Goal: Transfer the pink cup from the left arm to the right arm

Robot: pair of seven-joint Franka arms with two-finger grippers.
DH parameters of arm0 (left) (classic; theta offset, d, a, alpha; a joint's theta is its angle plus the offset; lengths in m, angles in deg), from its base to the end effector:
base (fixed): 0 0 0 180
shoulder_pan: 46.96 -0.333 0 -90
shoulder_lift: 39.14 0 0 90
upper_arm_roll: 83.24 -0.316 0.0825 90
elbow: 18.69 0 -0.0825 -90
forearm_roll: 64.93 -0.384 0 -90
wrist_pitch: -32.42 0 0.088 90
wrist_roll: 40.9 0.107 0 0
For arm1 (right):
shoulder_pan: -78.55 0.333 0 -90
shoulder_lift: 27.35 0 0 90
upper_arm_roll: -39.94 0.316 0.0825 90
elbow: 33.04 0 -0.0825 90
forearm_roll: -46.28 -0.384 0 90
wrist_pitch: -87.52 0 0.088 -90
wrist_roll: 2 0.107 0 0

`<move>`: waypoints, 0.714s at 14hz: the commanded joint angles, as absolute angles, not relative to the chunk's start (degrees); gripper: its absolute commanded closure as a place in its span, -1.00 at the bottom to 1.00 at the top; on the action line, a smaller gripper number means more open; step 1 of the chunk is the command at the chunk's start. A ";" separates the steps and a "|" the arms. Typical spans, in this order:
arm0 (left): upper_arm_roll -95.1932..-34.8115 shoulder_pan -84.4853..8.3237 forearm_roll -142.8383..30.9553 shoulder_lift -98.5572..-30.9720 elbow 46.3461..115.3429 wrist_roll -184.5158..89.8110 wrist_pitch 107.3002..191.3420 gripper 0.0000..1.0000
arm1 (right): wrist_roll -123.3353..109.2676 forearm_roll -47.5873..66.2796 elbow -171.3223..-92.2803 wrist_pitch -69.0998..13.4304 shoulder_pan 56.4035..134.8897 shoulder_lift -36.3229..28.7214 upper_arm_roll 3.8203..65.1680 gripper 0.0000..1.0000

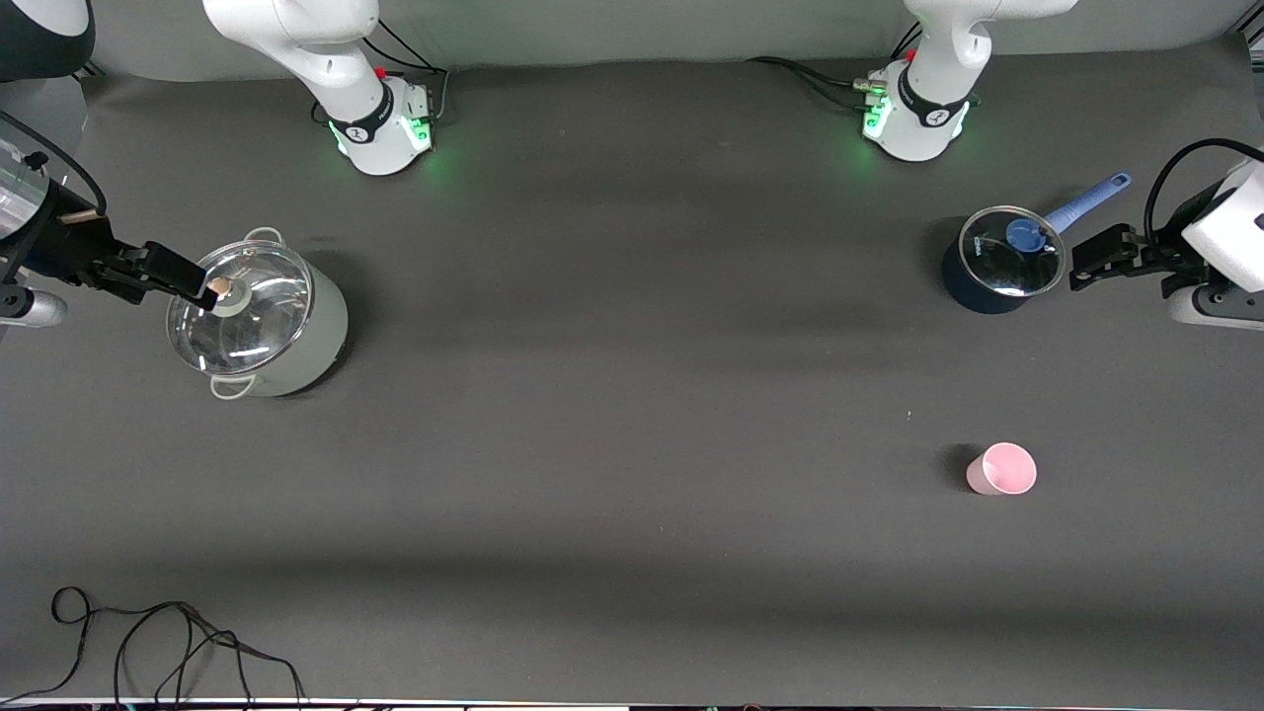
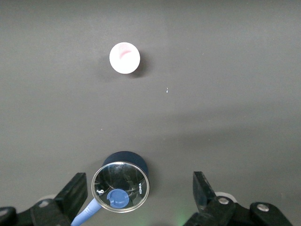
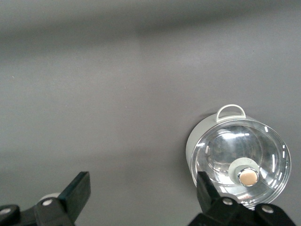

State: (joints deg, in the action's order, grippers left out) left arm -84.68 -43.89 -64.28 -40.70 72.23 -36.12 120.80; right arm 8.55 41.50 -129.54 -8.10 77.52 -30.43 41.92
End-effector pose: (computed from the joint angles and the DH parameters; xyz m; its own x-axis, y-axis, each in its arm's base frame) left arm 0.5581 -0.0173 0.5994 0.9912 -0.1118 -0.0704 -0.1109 -0.9937 0.0166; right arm 0.5455 0.0177 0.6092 0.9845 -0.1742 0.0225 -0.1716 -0.9813 -0.0869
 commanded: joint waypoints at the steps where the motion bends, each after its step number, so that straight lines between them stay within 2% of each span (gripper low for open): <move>1: -85.17 -43.26 -65.11 -41.25 70.69 -35.89 119.35 -1.00 | 8.37 40.57 -128.49 -8.19 77.58 -29.99 41.79 -1.00; 8: -85.09 -43.18 -65.46 -41.52 70.34 -35.81 119.78 -1.00 | 8.37 40.48 -128.58 -8.19 77.58 -29.99 41.79 -1.00; 10: -85.17 -43.44 -65.37 -43.35 67.28 -33.97 119.44 -1.00 | 8.37 40.48 -128.49 -8.19 77.58 -29.99 41.79 -1.00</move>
